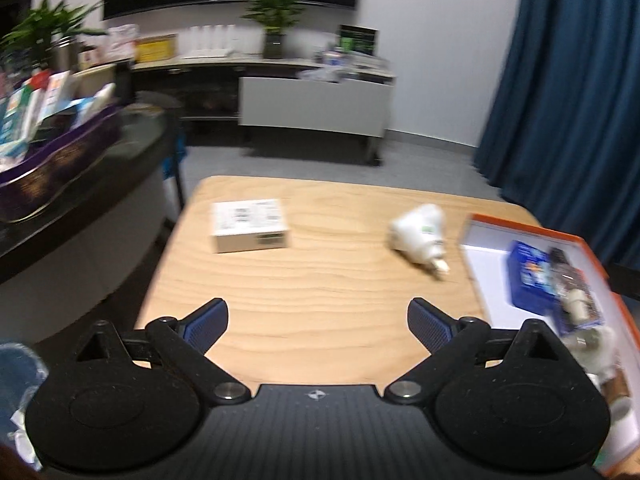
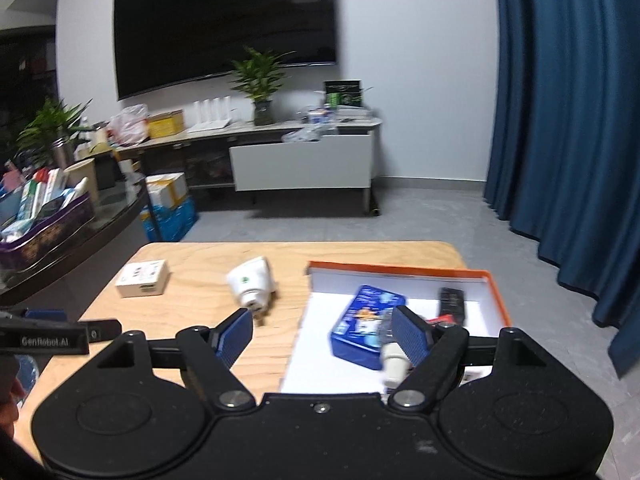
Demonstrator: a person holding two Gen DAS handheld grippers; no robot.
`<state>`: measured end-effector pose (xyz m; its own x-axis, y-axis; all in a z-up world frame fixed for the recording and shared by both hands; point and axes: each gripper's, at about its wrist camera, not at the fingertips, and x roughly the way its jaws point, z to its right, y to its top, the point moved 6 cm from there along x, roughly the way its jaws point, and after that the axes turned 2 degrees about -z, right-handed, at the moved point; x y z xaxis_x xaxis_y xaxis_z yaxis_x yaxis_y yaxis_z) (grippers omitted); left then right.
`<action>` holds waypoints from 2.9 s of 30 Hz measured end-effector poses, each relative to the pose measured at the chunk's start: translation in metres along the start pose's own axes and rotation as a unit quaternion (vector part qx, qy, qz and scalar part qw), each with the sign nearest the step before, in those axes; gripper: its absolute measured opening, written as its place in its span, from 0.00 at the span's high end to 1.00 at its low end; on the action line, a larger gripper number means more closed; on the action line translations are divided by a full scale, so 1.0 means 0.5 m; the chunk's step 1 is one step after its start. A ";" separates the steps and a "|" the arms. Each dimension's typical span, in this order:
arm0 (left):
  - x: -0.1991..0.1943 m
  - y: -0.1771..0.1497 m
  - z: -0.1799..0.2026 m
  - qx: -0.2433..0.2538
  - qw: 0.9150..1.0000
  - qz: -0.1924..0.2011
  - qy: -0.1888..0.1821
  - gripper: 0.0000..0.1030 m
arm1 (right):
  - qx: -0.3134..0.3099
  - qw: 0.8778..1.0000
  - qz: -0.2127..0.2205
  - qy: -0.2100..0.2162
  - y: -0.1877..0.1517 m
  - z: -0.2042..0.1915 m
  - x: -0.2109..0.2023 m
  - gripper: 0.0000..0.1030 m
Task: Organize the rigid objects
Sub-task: 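Withdraw both tools toward the small white box and white diffuser, then grasp the small white box with the left gripper while the right grasps the white diffuser, then carry the white box and white diffuser over the open box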
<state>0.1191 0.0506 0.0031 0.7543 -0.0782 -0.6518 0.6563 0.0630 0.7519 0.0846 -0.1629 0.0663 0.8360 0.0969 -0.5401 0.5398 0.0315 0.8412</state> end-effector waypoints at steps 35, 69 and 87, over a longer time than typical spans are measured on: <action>0.256 0.090 -0.105 0.014 0.998 -0.016 0.057 0.23 | -0.036 0.992 -0.093 0.077 0.031 -0.103 0.287 0.03; -0.003 0.010 -0.011 -0.001 0.999 0.049 -0.001 0.23 | -0.044 0.995 -0.065 0.068 0.043 -0.131 0.211 0.35; -0.157 -0.047 0.125 0.022 0.995 0.091 -0.033 0.23 | 0.024 0.999 0.015 0.020 -0.016 0.007 -0.089 0.35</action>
<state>0.0434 -0.0069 0.0427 0.8572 -0.1344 -0.4972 0.5058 0.0381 0.8618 0.0436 -0.1712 0.0833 0.8474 0.1368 -0.5131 0.5202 -0.0200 0.8538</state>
